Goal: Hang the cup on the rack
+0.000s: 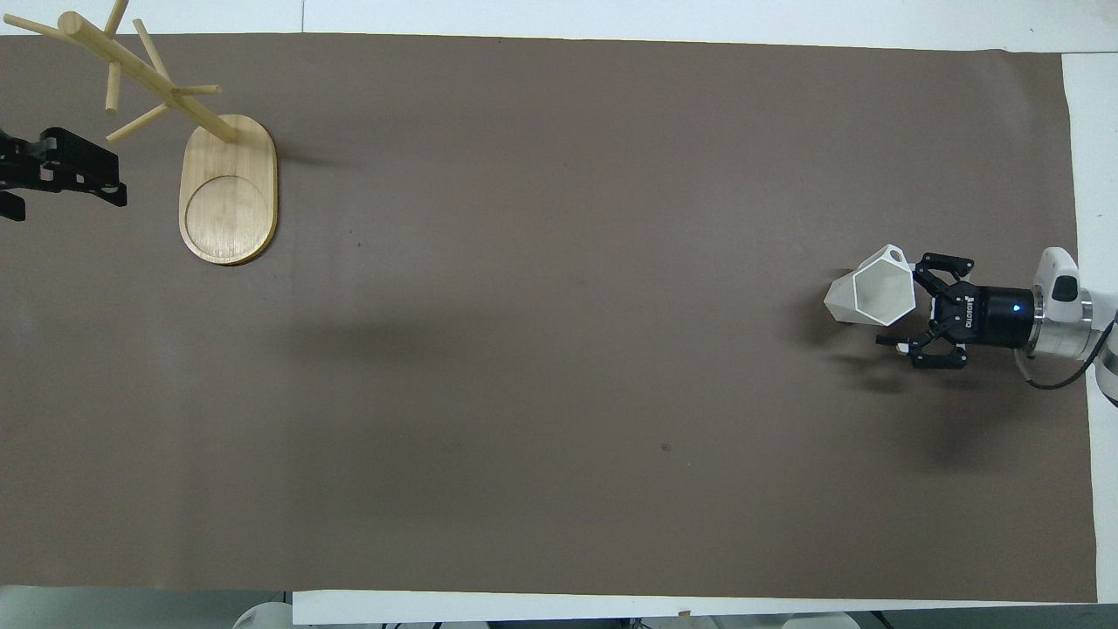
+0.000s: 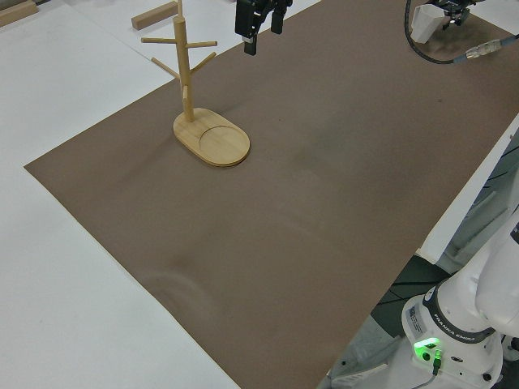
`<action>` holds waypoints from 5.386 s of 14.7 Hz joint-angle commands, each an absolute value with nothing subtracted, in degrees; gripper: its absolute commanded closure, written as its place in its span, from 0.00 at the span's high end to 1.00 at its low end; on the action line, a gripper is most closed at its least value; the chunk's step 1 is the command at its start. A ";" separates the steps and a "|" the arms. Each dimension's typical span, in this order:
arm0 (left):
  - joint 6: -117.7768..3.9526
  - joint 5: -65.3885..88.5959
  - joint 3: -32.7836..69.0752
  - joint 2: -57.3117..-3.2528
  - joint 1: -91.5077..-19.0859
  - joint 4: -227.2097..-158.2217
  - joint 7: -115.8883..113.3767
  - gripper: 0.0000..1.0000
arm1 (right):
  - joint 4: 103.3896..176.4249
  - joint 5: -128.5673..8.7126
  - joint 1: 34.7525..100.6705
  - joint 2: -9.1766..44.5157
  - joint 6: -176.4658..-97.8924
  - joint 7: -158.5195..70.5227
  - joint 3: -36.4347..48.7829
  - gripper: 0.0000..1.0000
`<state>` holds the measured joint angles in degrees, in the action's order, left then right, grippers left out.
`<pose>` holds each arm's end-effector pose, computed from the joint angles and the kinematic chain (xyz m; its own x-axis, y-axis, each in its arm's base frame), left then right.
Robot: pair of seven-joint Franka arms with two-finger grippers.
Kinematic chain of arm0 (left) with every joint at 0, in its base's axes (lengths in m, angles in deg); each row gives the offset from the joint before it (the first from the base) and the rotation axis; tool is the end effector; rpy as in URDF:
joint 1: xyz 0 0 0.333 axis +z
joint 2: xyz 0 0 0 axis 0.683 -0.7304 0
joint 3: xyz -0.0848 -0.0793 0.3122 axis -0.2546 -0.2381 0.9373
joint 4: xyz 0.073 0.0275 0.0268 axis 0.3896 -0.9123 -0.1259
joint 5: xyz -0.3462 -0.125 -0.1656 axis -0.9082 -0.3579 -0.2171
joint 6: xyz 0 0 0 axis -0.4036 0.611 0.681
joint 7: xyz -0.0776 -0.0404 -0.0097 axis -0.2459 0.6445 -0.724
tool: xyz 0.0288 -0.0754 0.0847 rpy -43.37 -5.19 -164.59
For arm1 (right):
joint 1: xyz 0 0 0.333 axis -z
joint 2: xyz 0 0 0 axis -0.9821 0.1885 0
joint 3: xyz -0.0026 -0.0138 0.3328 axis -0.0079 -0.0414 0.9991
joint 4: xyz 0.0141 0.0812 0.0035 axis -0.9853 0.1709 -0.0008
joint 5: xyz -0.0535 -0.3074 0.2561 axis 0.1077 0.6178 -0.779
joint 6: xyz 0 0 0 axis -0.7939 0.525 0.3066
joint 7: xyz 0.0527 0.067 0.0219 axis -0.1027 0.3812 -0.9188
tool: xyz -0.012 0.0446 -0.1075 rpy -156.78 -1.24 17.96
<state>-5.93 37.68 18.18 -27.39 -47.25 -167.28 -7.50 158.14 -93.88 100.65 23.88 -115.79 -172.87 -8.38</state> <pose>0.5951 -0.0710 0.6089 0.9977 0.0364 -0.0577 0.0354 -0.9992 -0.0179 0.5054 -0.1678 0.2356 0.2179 0.3416 0.9142 0.9607 -0.2403 -0.1392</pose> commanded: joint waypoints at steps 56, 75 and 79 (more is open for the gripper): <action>-28.04 26.89 18.62 -45.89 -85.18 -157.70 43.42 0.00 | 153.31 -106.68 62.00 12.00 -133.93 -148.24 -7.79 0.66; -78.44 37.97 18.80 -23.65 -61.99 -203.89 43.42 0.00 | 132.75 -46.50 77.29 7.00 -119.42 -111.90 -7.97 1.00; -84.91 37.62 18.54 -23.38 -55.14 -208.24 43.42 0.00 | 129.17 -35.87 77.38 2.33 -112.35 -85.21 -7.88 1.00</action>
